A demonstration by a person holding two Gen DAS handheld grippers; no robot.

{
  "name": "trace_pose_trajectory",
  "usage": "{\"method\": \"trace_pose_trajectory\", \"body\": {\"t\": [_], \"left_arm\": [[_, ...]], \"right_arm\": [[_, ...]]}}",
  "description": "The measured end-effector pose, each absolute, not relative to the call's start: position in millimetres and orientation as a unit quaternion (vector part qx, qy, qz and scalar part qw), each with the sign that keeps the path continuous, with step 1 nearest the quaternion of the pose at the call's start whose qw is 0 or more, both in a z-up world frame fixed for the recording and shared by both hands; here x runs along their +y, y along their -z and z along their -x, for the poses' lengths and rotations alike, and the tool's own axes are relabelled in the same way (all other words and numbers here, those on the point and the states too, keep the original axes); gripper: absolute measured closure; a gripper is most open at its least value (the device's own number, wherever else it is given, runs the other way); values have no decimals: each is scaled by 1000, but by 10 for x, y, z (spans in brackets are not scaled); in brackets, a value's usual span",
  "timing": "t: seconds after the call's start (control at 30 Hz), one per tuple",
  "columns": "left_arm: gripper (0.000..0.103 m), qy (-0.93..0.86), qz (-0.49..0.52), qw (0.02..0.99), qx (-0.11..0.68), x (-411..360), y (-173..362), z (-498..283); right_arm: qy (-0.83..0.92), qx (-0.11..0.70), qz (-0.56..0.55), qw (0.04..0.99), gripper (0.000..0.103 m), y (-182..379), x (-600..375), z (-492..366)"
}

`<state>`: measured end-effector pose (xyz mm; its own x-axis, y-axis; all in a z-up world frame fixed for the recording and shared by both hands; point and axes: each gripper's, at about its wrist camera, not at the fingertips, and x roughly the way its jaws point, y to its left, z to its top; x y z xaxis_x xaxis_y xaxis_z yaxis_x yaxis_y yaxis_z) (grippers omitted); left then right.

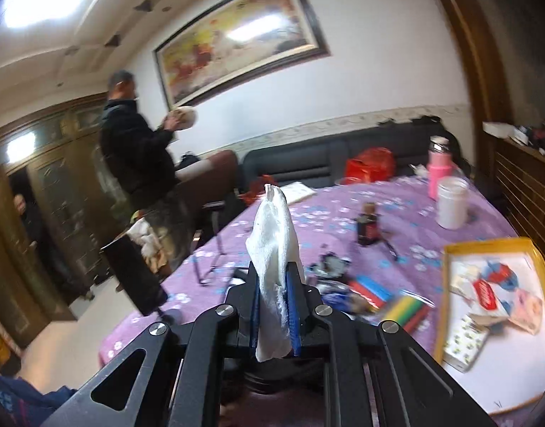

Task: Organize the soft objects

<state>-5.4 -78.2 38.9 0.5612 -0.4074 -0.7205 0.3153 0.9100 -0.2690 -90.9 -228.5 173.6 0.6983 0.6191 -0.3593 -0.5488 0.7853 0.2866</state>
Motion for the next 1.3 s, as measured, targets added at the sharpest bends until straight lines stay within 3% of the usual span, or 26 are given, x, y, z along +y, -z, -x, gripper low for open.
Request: {"method": "trace_pose_trajectory", "body": {"t": [0.53, 0.93, 1.3], "left_arm": [[80, 191, 64, 886, 417, -821, -585, 63], [80, 261, 60, 873, 409, -1788, -864, -46], [80, 320, 19, 848, 422, -2614, -547, -47]], "right_arm": [[-175, 266, -123, 940, 88, -1382, -3260, 591], [-88, 282, -173, 940, 88, -1010, -4057, 453], [-51, 291, -191, 936, 88, -828, -4383, 381]]}}
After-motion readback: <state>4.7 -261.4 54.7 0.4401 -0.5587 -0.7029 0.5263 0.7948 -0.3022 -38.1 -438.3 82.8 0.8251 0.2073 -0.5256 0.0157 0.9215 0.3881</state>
